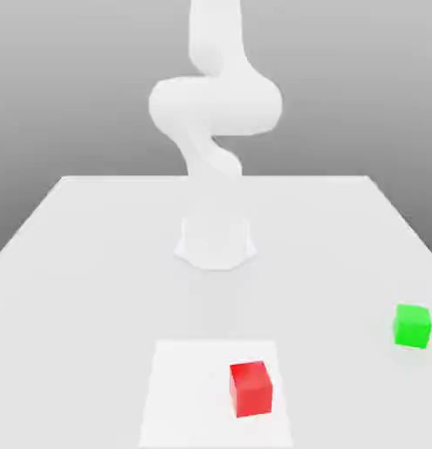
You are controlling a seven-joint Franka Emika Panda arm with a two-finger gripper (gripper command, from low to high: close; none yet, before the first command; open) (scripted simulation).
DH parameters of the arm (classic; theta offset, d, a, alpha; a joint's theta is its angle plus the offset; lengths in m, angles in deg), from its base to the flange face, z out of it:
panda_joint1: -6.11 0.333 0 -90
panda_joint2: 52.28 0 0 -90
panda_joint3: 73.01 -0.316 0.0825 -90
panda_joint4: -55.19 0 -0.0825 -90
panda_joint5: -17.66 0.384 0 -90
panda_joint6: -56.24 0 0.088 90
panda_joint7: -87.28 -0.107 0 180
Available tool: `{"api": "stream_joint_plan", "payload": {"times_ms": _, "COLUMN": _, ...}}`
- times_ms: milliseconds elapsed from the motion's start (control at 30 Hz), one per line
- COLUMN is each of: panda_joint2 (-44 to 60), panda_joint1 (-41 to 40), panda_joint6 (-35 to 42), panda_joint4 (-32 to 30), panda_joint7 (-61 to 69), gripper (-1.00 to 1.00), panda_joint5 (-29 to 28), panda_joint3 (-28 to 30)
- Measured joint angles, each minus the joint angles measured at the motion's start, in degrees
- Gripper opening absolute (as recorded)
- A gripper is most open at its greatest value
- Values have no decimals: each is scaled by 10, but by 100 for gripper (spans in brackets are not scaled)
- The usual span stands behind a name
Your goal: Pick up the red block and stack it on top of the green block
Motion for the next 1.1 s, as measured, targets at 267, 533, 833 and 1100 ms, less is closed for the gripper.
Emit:
{"api": "stream_joint_plan", "payload": {"times_ms": 267, "panda_joint2": 170, "panda_joint1": 14, "panda_joint6": -82, "panda_joint4": -62, "panda_joint7": 16, "gripper": 0, "panda_joint5": 0, "panda_joint3": -7}}
{"api": "stream_joint_plan", "payload": {"times_ms": 533, "panda_joint2": 336, "panda_joint1": 25, "panda_joint6": -163, "panda_joint4": -124, "panda_joint7": 30, "gripper": 0, "panda_joint5": -1, "panda_joint3": -17}}
{"api": "stream_joint_plan", "payload": {"times_ms": 833, "panda_joint2": 523, "panda_joint1": 38, "panda_joint6": -275, "panda_joint4": -163, "panda_joint7": 33, "gripper": 0, "panda_joint5": -13, "panda_joint3": -18}}
{"api": "stream_joint_plan", "payload": {"times_ms": 1100, "panda_joint2": 580, "panda_joint1": 41, "panda_joint6": -322, "panda_joint4": -155, "panda_joint7": 27, "gripper": -100, "panda_joint5": -21, "panda_joint3": -14}}
